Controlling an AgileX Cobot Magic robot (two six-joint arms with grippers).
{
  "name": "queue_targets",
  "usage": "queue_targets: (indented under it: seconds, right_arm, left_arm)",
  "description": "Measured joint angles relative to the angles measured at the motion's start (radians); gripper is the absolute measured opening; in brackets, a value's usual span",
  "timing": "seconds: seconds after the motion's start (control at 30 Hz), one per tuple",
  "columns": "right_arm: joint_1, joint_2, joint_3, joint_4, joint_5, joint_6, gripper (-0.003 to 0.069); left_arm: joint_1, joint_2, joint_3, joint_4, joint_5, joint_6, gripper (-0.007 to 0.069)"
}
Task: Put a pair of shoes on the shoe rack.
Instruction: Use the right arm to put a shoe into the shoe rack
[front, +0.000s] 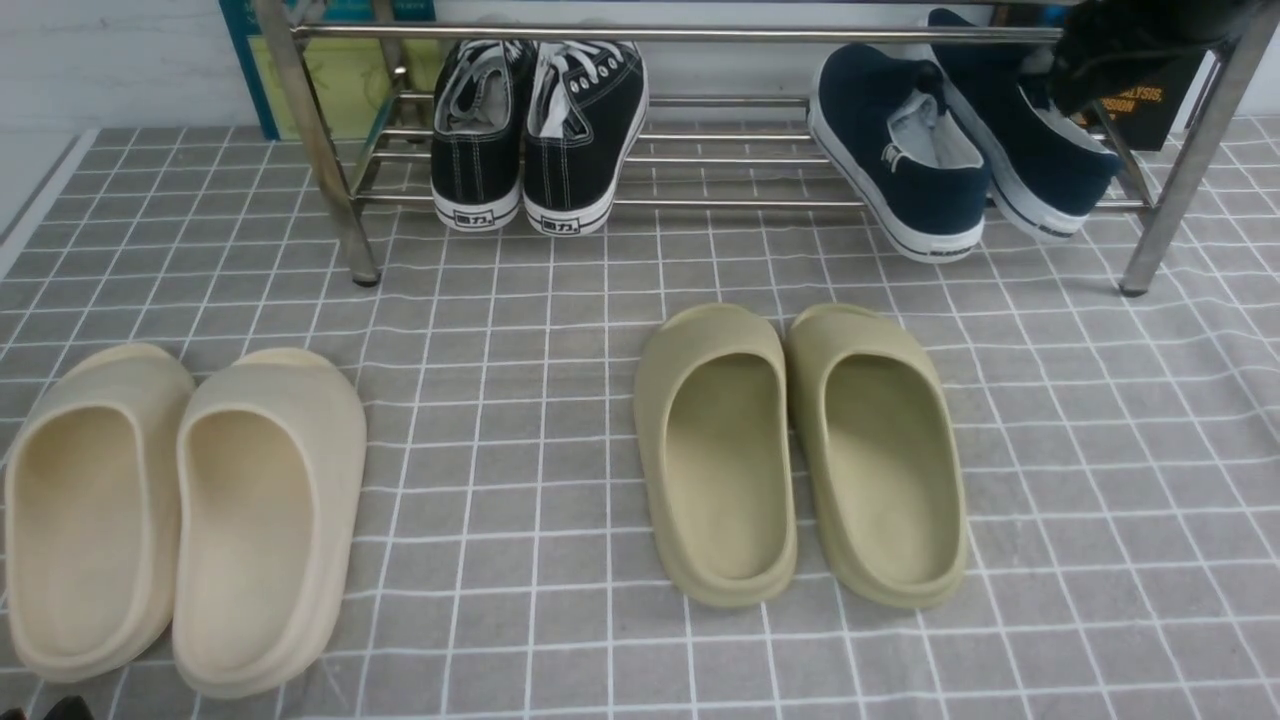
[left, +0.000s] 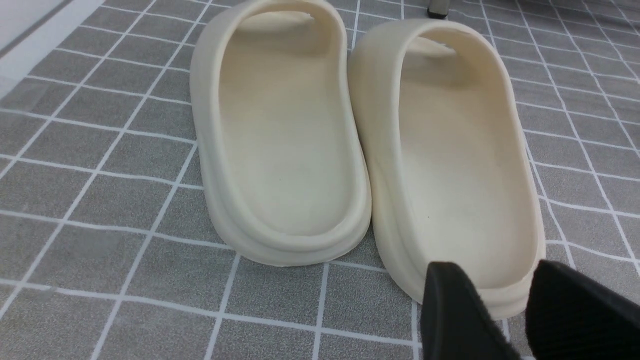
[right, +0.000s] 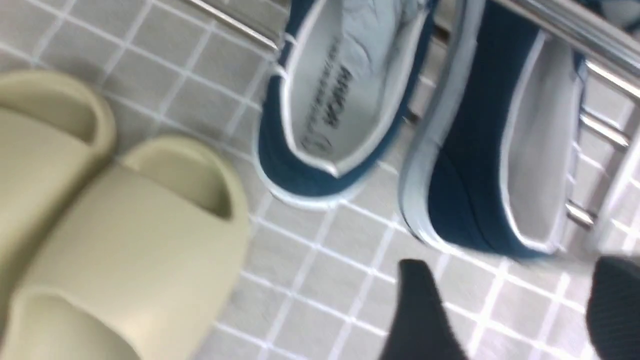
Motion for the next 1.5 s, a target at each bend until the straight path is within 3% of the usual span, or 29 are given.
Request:
queue_targets:
  seconds: [0.1,0.23,0.37,0.6,0.9,1.13,1.5]
  right_arm:
    - [0.000,0.010,0.000,-0.059,0.017,0.022,0.0354]
    - [-0.013,0.051,0.000,-0.105,0.017,0.147,0.0251]
    - [-0.038,0.075,0.000,-0.093,0.017,0.211,0.0187]
    - [-0.061,0.075,0.013,-0.014,0.016,0.210,0.0111]
    - [-0.060,0.103,0.232,0.039,-0.079,0.184,0.0092]
    - [-0.060,0.136,0.252,0.050,-0.255,0.184,0.0092]
    - [0.006,0.096,0.253,0.084,-0.310,0.142,0.0093]
  left_arm:
    - [0.000,0.000,0.000,0.000,0.000,0.000,0.0239]
    - [0.000,0.000,0.000,0.000,0.000,0.000,0.0239]
    - [0.000,0.000,0.000,0.000,0.000,0.000,0.0239]
    - [0.000,0.000,0.000,0.000,0.000,0.000,0.0239]
    - [0.000,0.000,0.000,0.000,0.000,0.000,0.0239]
    - [0.000,0.000,0.000,0.000,0.000,0.000,0.0239]
    - [0.000,0.000,0.000,0.000,0.000,0.000,0.0239]
